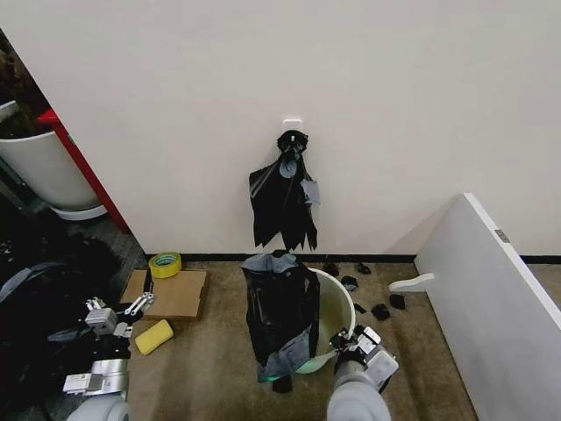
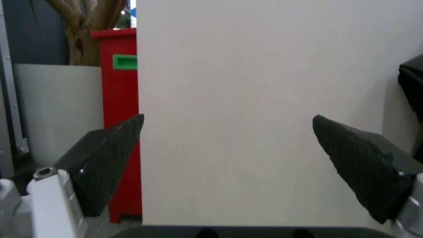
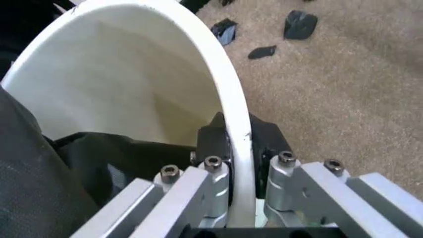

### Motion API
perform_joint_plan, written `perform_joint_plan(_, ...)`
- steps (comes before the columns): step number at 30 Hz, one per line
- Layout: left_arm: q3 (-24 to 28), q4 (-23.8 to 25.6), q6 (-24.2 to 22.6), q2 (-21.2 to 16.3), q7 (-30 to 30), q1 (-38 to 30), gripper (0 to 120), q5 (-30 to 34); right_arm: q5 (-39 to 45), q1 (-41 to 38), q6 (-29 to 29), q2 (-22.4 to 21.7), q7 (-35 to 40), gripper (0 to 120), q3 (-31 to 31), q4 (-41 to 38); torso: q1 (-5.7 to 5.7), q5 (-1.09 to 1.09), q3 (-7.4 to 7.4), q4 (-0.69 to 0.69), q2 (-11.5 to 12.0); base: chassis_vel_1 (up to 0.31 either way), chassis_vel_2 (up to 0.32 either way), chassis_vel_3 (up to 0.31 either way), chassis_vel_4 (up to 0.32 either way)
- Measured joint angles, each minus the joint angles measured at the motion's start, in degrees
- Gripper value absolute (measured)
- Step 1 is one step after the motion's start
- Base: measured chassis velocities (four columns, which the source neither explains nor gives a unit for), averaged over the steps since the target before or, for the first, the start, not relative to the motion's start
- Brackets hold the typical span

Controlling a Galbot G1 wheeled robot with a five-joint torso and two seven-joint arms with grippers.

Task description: Place the garbage bag over the trash bin.

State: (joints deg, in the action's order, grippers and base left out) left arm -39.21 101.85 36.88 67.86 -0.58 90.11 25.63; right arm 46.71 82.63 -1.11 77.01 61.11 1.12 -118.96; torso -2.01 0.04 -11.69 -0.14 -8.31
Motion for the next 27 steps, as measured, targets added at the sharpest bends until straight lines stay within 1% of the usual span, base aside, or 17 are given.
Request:
perform_joint_plan(1, -0.05, 0.07, 0.00, -0.02, -0.04, 0.02, 100, -0.02, -0.34, 0.11, 0.05, -0.10, 0.00, 6, 0.09, -0.13, 0.00, 0.00, 0.00, 0.00, 0.00, 0.000, 0.000, 0.000, 0.000)
perform_joint_plan(3, -0.07, 0.16, 0.01, 0.02, -0.14, 0.05, 100, -0.21, -0.76, 0.47, 0.62, -0.65, 0.12, 15, 0.26, -1.25, 0.00, 0.00, 0.00, 0.00, 0.00, 0.000, 0.000, 0.000, 0.000)
perform_joint_plan(4, -0.07, 0.16, 0.01, 0.02, -0.14, 0.05, 100, -0.21, -0.76, 0.47, 0.62, -0.65, 0.12, 15, 0.26, -1.25, 0.00, 0.00, 0.00, 0.00, 0.00, 0.000, 0.000, 0.000, 0.000)
perform_joint_plan(5, -0.04, 0.17, 0.01, 0.08, -0.20, 0.05, 100, -0.34, -0.82, 0.59, 0.86, -0.94, 0.19, 19, 0.25, -1.71, 0.00, -0.01, 0.00, -0.01, 0.00, 0.000, 0.000, 0.000, 0.000)
perform_joint_plan(9, 0.77, 0.03, 0.01, 0.56, -0.57, -0.11, 100, -1.21, -0.35, 0.83, 3.06, -3.15, 1.48, 37, -0.15, -4.32, 0.00, 0.00, 0.00, -0.01, 0.00, 0.000, 0.000, 0.000, 0.000)
perform_joint_plan(10, 0.92, -0.03, -0.01, 0.63, -0.65, -0.14, 100, -1.37, -0.22, 0.85, 3.40, -3.63, 1.72, 40, -0.30, -4.70, 0.00, 0.00, 0.00, -0.01, 0.00, 0.000, 0.000, 0.000, 0.000)
perform_joint_plan(11, 0.92, -0.03, -0.01, 0.63, -0.65, -0.14, 100, -1.37, -0.22, 0.85, 3.40, -3.63, 1.72, 40, -0.30, -4.70, 0.00, 0.00, 0.00, -0.01, 0.00, 0.000, 0.000, 0.000, 0.000)
perform_joint_plan(14, 1.09, -0.21, -0.11, 0.73, -0.82, -0.25, 100, -1.65, -2.66, 0.54, 3.52, -5.38, 0.16, 54, -0.67, -5.76, 0.00, 0.01, 0.00, -0.01, 0.00, 0.000, 0.000, 0.000, 0.000)
perform_joint_plan(17, 1.15, -0.51, -0.18, 0.73, -0.90, -0.29, 100, -1.87, -8.68, -1.15, 2.75, -8.25, -5.67, 66, -0.86, -6.06, 0.00, 0.01, 0.00, 0.00, 0.00, 0.000, 0.000, 0.000, 0.000)
perform_joint_plan(18, 1.15, -0.51, -0.18, 0.73, -0.90, -0.29, 100, -1.87, -8.68, -1.15, 2.75, -8.25, -5.67, 66, -0.86, -6.06, 0.00, 0.01, 0.00, 0.00, 0.00, 0.000, 0.000, 0.000, 0.000)
perform_joint_plan(20, 1.26, -0.69, -0.23, 0.72, -0.93, -0.33, 100, -2.04, -11.33, -1.62, 2.65, -10.98, -12.69, 74, -1.29, -6.43, 0.00, 0.02, 0.00, 0.01, 0.00, 0.000, 0.000, 0.000, 0.000)
perform_joint_plan(21, 1.36, -0.72, -0.32, 0.70, -0.99, -0.37, 100, -2.14, -11.82, -1.39, 3.79, -13.28, -19.13, 79, -1.77, -7.01, 0.00, 0.00, 0.00, 0.00, 0.00, 0.000, 0.000, 0.000, 0.000)
perform_joint_plan(23, 1.63, -0.67, -0.57, 0.62, -1.09, -0.44, 100, -2.22, -12.03, -1.24, 6.00, -16.25, -25.61, 86, -1.87, -7.39, 0.00, 0.00, 0.00, -0.01, 0.00, 0.000, 0.000, 0.000, 0.000)
perform_joint_plan(24, 1.83, -0.51, -0.80, 0.55, -1.20, -0.44, 100, -2.25, -12.11, -1.34, 7.52, -17.62, -27.55, 90, -1.75, -7.39, 0.00, 0.01, 0.00, -0.01, 0.00, 0.000, 0.000, 0.000, 0.000)
perform_joint_plan(25, 2.20, -0.20, -1.14, 0.40, -1.48, -0.44, 100, -2.39, -12.34, -1.77, 10.27, -19.40, -29.03, 94, -1.45, -7.22, 0.00, 0.00, 0.00, -0.01, 0.00, 0.000, 0.000, 0.000, 0.000)
perform_joint_plan(26, 2.20, -0.20, -1.14, 0.40, -1.48, -0.44, 100, -2.39, -12.34, -1.77, 10.27, -19.40, -29.03, 94, -1.45, -7.22, 0.00, 0.00, 0.00, -0.01, 0.00, 0.000, 0.000, 0.000, 0.000)
perform_joint_plan(27, 2.64, 0.12, -1.47, 0.19, -1.79, -0.44, 100, -2.62, -12.46, -2.30, 12.98, -20.87, -29.57, 98, -1.15, -6.73, 0.00, 0.01, -0.01, 0.00, 0.00, 0.000, 0.000, 0.000, 0.000)
